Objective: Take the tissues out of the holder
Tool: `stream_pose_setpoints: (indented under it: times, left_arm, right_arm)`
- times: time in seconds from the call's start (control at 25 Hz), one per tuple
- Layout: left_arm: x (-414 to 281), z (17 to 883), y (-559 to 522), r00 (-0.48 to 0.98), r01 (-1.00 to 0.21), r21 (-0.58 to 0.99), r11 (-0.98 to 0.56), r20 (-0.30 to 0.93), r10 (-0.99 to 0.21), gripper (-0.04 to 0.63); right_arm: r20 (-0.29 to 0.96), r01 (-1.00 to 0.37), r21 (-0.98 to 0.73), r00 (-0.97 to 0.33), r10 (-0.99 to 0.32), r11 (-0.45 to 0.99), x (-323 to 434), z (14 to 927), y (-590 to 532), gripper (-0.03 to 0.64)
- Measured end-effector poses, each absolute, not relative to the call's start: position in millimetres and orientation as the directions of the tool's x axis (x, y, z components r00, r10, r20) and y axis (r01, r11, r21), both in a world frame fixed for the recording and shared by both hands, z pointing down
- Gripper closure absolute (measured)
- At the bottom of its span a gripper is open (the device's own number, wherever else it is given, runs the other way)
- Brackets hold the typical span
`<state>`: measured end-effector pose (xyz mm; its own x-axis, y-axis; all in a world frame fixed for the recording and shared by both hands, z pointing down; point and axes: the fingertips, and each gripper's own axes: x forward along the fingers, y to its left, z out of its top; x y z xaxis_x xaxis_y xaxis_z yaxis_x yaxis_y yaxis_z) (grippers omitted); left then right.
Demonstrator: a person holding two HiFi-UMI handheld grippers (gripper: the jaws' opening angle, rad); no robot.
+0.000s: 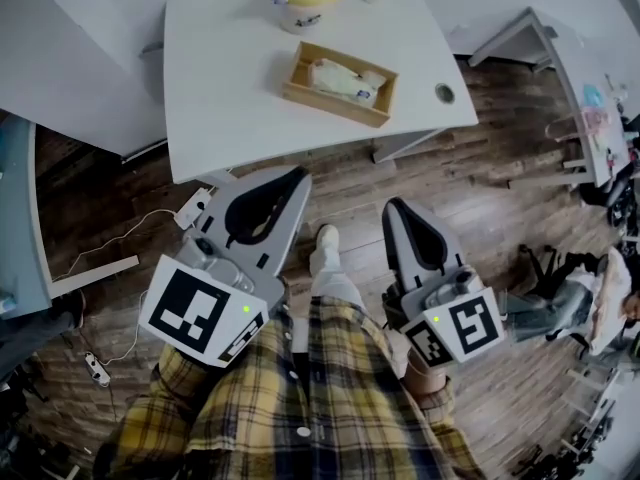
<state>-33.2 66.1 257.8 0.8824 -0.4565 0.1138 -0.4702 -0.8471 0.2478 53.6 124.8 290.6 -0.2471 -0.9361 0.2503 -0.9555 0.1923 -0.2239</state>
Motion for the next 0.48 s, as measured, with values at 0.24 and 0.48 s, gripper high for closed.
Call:
stream_pose_setpoints:
  times: [0.24, 0.48]
  left_arm:
    - [17.6, 252.7, 48.4, 0.845, -0.533, 0.242, -0.811, 0.099, -0.525, 0.591]
    - [50.3, 244.6, 38.2, 0.812, -0.581, 0.223, -0.783, 0.086, -0.578, 0.591]
  right_arm:
    - [0.231, -0.941, -0.203, -0.315, -0.921, 0.271, 108.8, 280.3, 100.5, 0.604]
    - [0.226, -0.917, -0.199, -0.385, -0.895, 0.345, 140.9, 278.9, 90.1, 0.604]
